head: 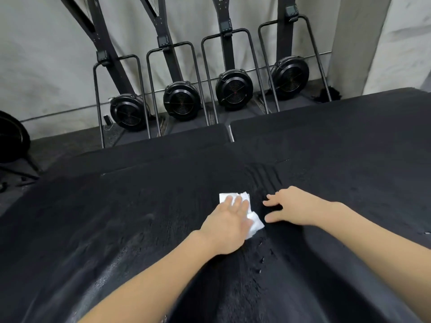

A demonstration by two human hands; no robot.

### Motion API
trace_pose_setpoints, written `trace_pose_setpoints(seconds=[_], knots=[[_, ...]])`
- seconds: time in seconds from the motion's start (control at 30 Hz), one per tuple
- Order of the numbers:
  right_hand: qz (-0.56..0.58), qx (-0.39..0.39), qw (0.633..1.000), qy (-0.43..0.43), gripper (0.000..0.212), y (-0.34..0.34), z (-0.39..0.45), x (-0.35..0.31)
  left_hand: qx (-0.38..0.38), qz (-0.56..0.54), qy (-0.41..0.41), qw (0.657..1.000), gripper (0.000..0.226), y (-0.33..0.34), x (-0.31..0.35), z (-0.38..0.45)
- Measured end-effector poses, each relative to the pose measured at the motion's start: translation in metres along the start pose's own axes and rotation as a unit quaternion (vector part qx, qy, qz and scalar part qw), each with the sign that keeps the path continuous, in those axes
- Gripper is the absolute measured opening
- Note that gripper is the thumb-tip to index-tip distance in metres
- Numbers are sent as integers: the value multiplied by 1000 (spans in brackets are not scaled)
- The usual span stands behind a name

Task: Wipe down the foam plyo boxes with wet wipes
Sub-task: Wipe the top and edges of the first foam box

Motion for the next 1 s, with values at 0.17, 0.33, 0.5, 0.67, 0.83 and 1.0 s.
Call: trace_pose_setpoints(seconds=[0.17, 0.33, 0.5, 0.67, 0.83, 1.0], knots=[[-44, -24, 999, 12, 80, 25, -30, -3, -93, -48, 33, 994, 66, 12, 37, -54], [-38, -33, 999, 19, 76, 32, -32, -7, -131, -46, -6, 990, 63, 20, 21, -45], [-25, -41, 998, 28, 75, 34, -32, -5, -133, -41, -69, 988, 63, 23, 2, -19], [-10, -37, 999, 35, 75, 35, -32, -3, -114, -26, -17, 993, 66, 20, 33, -50], [15, -30, 999, 34, 75, 37, -29, 2, -114, -35, 63, 991, 73, 18, 60, -95], [18, -29, 999, 30, 76, 39, -26, 5, -133, -39, -23, 990, 63, 11, 21, -71]])
Point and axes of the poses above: each hand's wrist, its own z-axis towards the middle knuckle, its own y-axis out of the palm, x = y × z, the point moved 7 cm from there along z, towards the middle knuckle, and after that the axes turned 2 degrees about -x, right-handed, at the moved point
